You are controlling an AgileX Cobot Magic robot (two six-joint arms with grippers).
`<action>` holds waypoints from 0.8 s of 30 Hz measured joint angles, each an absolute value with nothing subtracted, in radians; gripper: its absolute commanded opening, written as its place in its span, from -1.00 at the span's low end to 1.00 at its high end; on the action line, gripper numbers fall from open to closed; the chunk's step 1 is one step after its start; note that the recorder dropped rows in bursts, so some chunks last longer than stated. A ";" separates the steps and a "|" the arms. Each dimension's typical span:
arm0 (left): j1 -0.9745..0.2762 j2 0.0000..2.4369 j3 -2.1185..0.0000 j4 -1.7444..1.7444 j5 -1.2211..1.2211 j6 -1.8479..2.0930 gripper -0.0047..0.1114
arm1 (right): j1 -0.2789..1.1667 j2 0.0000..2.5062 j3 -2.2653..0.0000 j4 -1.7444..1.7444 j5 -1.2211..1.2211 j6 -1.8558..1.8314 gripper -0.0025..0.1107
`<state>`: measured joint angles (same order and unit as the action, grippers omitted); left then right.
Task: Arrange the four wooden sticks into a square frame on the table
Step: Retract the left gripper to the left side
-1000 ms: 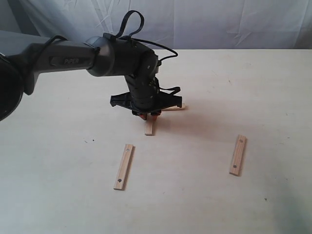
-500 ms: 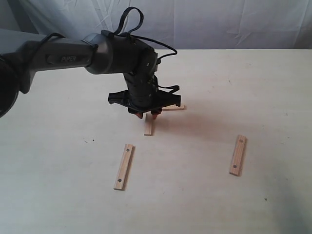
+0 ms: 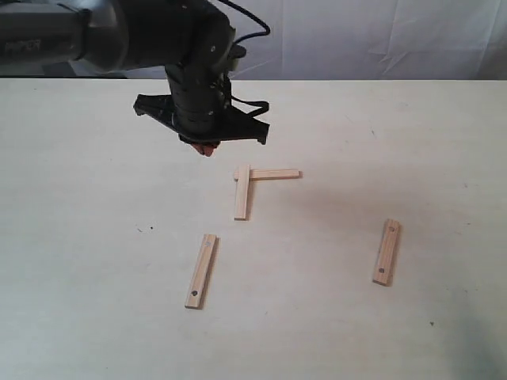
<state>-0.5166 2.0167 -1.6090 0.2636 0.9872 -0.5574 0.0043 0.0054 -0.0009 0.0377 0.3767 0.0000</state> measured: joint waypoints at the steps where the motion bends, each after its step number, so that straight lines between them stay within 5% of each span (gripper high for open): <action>1: -0.517 1.991 -1.588 0.264 0.982 -0.553 -0.92 | 0.004 0.005 -0.001 0.038 0.377 0.000 -0.96; 18: -0.486 1.479 -1.087 0.015 0.751 -0.230 -0.92 | 0.004 0.005 -0.001 0.035 0.366 0.000 -0.96; 24: -0.411 1.328 -0.961 -0.094 0.728 -0.081 -0.92 | 0.004 0.005 -0.001 0.035 0.157 0.000 -0.96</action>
